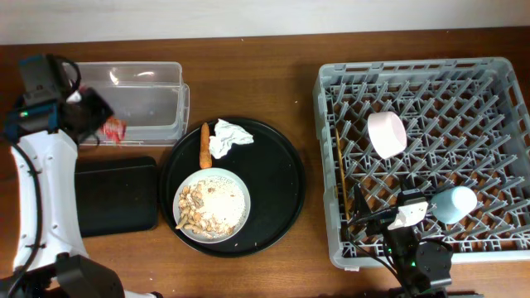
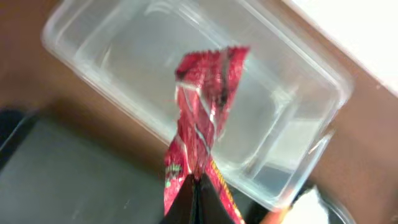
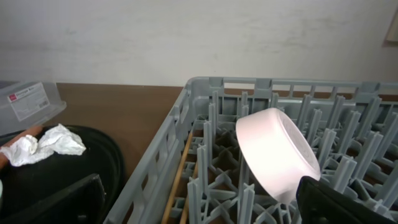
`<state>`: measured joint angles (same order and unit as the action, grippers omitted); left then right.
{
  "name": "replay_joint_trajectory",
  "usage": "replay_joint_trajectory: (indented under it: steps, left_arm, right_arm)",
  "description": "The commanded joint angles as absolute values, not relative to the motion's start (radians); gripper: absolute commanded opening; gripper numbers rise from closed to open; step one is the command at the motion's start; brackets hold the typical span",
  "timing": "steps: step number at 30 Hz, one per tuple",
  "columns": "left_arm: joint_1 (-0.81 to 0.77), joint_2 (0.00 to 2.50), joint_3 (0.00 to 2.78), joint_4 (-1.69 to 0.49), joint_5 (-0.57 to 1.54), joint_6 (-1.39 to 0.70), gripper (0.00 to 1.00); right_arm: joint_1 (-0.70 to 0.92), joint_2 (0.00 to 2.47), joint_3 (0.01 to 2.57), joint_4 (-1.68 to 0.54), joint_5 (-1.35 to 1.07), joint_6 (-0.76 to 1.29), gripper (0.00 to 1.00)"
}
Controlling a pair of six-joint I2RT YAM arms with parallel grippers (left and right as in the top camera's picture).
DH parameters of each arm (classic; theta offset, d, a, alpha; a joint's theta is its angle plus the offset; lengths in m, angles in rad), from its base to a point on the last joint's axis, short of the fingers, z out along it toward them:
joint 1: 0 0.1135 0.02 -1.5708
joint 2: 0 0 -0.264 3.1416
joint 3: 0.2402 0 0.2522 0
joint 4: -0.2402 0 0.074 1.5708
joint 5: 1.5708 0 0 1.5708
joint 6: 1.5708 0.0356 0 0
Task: Sort waste into correct bins and load items into the dishwasher rack
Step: 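Release the red wrapper into the clear plastic bin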
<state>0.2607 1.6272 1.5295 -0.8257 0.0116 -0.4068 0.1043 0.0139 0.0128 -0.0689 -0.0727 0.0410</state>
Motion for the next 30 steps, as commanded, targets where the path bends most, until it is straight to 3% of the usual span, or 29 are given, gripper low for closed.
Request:
replay_joint_trajectory:
  steps: [1,8,9,11,13,16,19,21,26,30]
  left_arm:
    - [0.235,1.681,1.45,-0.655,0.031,-0.498,0.01]
    - [0.169,1.881,1.439,-0.424,0.147,-0.415,0.0]
    - [0.167,1.878,1.439,-0.424,0.176,-0.406,0.05]
    - [0.163,1.85,1.448,-0.454,0.291,-0.387,0.5]
    - [0.159,1.821,1.457,-0.484,0.321,-0.388,0.64]
    - [0.126,1.756,1.466,-0.554,0.326,-0.336,0.65]
    - [0.041,1.72,1.466,-0.617,0.299,-0.191,0.55]
    - [-0.039,1.718,1.466,-0.669,0.235,-0.097,0.53]
    - [-0.314,1.796,1.46,-0.738,-0.081,0.032,0.53]
    - [-0.378,1.876,1.46,-0.704,-0.16,0.031,0.59]
  right_arm:
    - [0.097,0.006,0.006,-0.07,-0.078,0.033,0.98]
    - [0.097,0.006,0.006,-0.07,-0.078,0.034,0.98]
    - [0.097,0.006,0.006,-0.07,-0.078,0.034,0.98]
    - [0.097,0.006,0.006,-0.07,-0.078,0.034,0.98]
    - [0.097,0.006,0.006,-0.07,-0.078,0.034,0.98]
    - [0.097,0.006,0.006,-0.07,-0.078,0.034,0.98]
    - [0.097,0.006,0.006,-0.07,-0.078,0.034,0.98]
    - [0.097,0.006,0.006,-0.07,-0.078,0.034,0.98]
    - [0.097,0.006,0.006,-0.07,-0.078,0.034,0.98]
    - [0.097,0.006,0.006,-0.07,-0.078,0.034,0.98]
